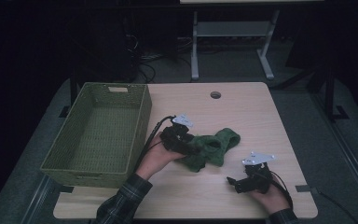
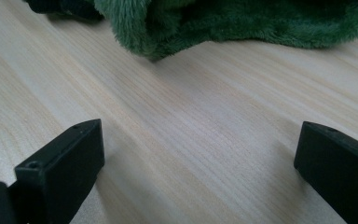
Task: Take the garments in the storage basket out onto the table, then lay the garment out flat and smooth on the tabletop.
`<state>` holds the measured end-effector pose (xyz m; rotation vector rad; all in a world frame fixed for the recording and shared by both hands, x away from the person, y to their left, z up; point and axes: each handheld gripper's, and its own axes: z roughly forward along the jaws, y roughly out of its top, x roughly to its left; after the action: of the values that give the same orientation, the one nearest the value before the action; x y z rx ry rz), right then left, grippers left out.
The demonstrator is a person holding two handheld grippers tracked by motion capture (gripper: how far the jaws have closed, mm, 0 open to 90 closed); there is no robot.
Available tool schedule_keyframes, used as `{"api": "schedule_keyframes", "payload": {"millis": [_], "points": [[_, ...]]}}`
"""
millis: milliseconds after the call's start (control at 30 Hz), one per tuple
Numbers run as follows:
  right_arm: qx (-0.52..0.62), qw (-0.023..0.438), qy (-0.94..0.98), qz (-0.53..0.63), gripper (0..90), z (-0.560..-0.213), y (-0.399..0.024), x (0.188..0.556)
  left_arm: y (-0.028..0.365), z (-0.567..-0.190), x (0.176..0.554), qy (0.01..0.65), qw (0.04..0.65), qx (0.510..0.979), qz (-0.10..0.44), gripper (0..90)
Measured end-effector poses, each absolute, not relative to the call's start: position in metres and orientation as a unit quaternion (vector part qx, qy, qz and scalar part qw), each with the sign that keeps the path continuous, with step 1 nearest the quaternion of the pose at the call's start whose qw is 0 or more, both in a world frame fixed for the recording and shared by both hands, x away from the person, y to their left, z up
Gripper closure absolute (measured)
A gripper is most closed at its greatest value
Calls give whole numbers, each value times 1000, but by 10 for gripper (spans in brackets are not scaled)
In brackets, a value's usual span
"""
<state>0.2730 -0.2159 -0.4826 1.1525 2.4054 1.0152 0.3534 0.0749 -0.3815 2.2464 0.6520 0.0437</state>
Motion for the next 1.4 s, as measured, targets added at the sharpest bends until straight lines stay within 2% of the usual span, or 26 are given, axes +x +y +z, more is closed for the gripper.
{"api": "schedule_keyframes", "payload": {"millis": [400,767,933,1100,1300,1333,1367,1400], "points": [[399,143,834,352,12,-483,-216,273,96,-384,337,269,390,880,30,387],[400,144,834,352,12,-483,-216,273,113,-402,301,275,385,879,55,324],[400,144,834,352,12,-483,-216,273,116,-425,285,276,365,886,69,280],[400,144,834,352,12,-483,-216,273,118,-443,282,277,339,896,71,241],[396,144,836,351,15,-482,-217,271,120,-453,282,287,339,891,90,178],[393,143,838,349,47,-482,-217,271,121,-455,282,287,341,890,96,173],[391,140,840,349,130,-479,-218,270,121,-457,282,289,340,889,100,160],[381,143,843,351,155,-475,-218,269,122,-459,283,291,337,890,100,144]]}}
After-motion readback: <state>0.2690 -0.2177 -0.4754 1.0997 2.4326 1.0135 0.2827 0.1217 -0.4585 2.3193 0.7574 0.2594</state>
